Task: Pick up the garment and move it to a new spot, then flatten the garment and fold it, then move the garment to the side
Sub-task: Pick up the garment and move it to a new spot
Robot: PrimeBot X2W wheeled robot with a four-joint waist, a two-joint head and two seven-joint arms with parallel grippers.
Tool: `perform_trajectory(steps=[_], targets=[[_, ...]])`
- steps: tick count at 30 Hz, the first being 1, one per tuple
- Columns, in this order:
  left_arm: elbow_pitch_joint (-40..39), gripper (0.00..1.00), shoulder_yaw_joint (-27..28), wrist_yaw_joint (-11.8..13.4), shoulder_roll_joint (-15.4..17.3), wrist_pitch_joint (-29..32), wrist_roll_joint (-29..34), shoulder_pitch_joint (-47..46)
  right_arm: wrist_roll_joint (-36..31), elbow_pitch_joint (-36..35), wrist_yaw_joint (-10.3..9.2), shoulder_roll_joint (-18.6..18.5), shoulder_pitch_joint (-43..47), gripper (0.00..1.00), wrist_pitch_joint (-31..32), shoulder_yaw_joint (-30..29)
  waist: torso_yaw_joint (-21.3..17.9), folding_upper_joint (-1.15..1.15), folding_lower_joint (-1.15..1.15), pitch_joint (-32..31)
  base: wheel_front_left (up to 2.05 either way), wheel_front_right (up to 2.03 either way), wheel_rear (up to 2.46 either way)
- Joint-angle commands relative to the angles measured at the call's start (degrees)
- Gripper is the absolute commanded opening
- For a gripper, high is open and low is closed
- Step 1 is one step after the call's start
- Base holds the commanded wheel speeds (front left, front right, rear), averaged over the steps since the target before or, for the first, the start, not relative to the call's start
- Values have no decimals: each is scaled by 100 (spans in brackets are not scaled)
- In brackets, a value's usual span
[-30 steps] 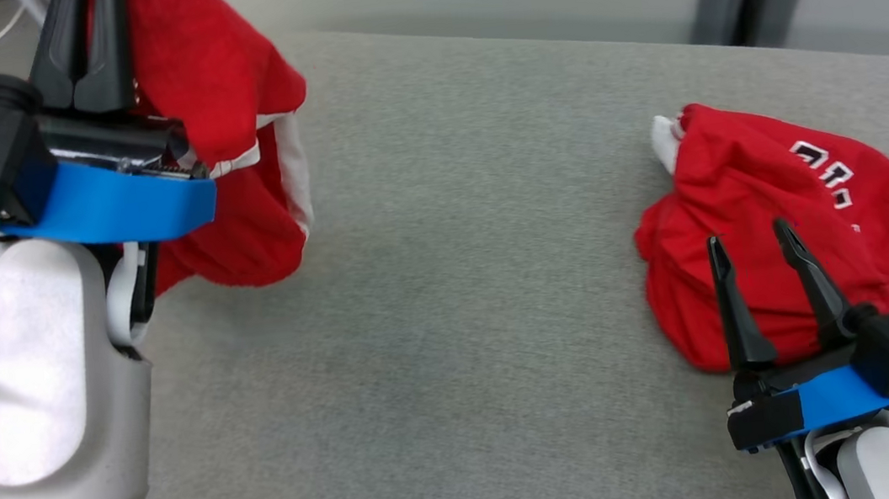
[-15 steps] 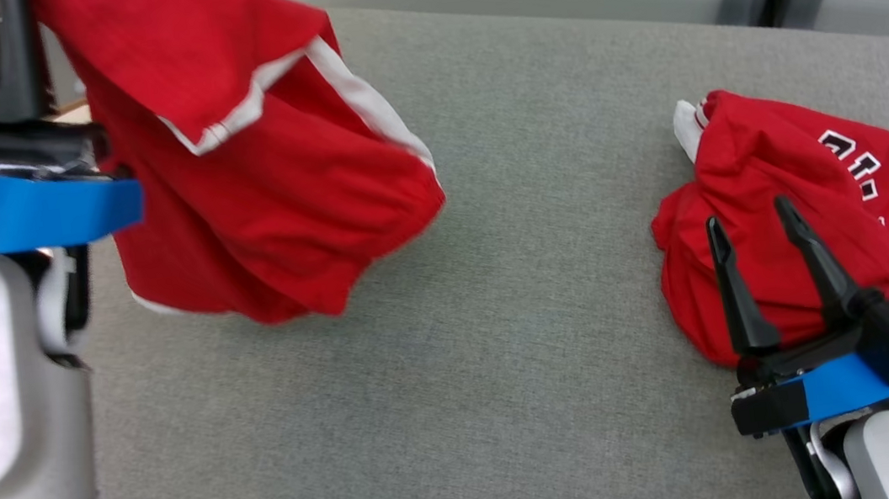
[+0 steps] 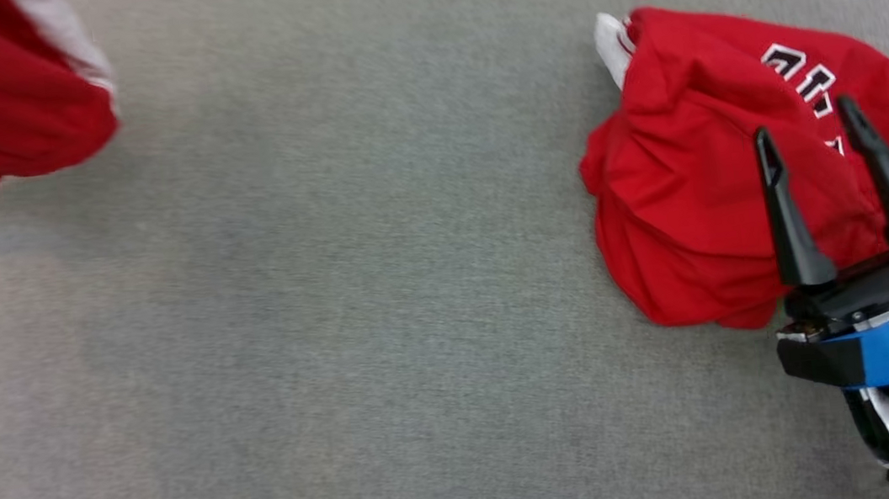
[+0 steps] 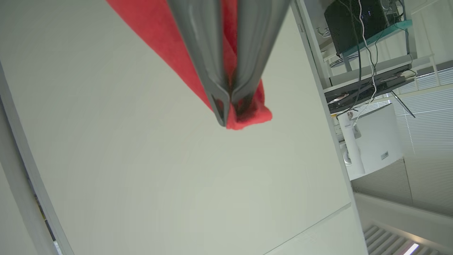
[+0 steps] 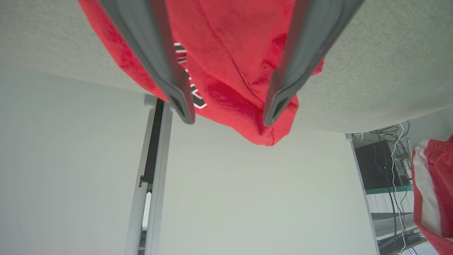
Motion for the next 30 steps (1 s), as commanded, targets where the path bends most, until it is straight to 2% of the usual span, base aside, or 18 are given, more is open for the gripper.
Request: perform_trajectory(steps=[1, 7, 19, 27, 28, 29, 30], targets=[[161, 0, 95, 38, 100, -18, 20, -94, -55, -165, -2, -51, -37, 100, -4, -28, -332, 0, 0, 441, 0, 0, 0], [852, 0, 313, -28, 200, -18, -59, -148, -124, -670, -2, -196, 1, 100, 40, -190, -519, 0, 0, 922, 0, 0, 0], [2254, 0, 712, -73, -358, -18, -230, 590, -172, -1214, -2, -365, 166, 100, 283, -361, -533, 0, 0, 1192, 0, 0, 0], [2554, 0, 985, -115, -745, -18, -203, 960, -220, -1458, -2, -407, 228, 100, 436, -348, -420, 0, 0, 1214, 0, 0, 0], [2481, 82, 1015, -75, -751, -18, -169, 946, -221, -1463, -2, -408, 227, 100, 439, -344, -410, 0, 0, 1211, 0, 0, 0], [2410, 100, 1038, -67, -765, -18, -139, 934, -217, -1465, -2, -406, 225, 100, 439, -340, -402, 0, 0, 1205, 0, 0, 0], [2335, 100, 1049, -65, -773, -18, -99, 920, -214, -1460, -2, -398, 221, 100, 441, -336, -398, 0, 0, 1196, 0, 0, 0]])
